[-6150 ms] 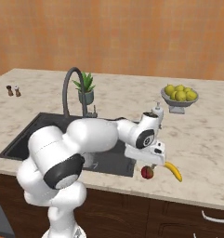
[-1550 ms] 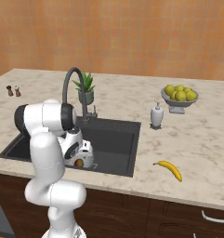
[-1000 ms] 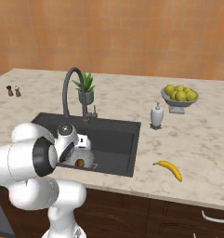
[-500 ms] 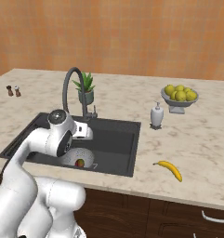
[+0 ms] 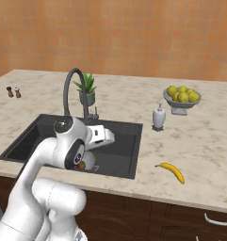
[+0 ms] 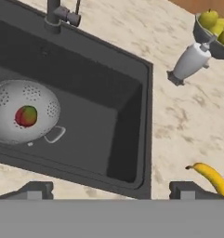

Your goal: Put the colander in the sink, put the banana, mango in the colander, and turn on the sink faucet and pour water over the colander.

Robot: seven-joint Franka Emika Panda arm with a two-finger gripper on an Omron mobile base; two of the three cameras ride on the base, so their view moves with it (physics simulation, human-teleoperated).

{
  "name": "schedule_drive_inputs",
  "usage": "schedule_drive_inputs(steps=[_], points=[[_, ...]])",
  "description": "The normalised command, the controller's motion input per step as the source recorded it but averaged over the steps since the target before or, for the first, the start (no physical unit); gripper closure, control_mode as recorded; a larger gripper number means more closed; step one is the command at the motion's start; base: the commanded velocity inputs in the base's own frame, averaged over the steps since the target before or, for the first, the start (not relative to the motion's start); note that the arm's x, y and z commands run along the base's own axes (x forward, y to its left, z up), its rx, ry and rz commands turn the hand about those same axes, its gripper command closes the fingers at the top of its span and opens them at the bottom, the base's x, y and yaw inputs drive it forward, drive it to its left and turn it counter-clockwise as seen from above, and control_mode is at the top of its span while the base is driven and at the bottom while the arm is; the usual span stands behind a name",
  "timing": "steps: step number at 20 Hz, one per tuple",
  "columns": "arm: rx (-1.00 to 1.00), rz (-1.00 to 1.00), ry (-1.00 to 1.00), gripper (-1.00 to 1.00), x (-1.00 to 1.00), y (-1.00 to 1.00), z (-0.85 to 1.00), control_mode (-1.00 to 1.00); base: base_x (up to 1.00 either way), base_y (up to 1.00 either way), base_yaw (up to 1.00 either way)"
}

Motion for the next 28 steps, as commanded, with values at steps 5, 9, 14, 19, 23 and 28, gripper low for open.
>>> schedule_drive_inputs(steps=[5,9,14,19,23,28], points=[[-0.10,-0.01,0.38,-1.00,-0.02,-1.00,0.02,-1.00,0.00,0.00,0.00],[0.00,-0.01,0.49,-1.00,0.32,-1.00,0.02,-1.00,0.00,0.00,0.00],[0.02,0.00,0.49,-1.00,0.48,-1.00,-0.04,-1.00,0.00,0.00,0.00],[0.04,0.00,0.31,-1.00,0.40,-1.00,-0.42,-1.00,0.00,0.00,0.00],[0.05,0.01,-0.06,-1.00,0.05,-0.96,-0.80,-1.00,0.00,0.00,0.00],[0.17,0.00,-0.07,-1.00,0.04,-0.76,-0.66,-1.00,0.00,0.00,0.00]])
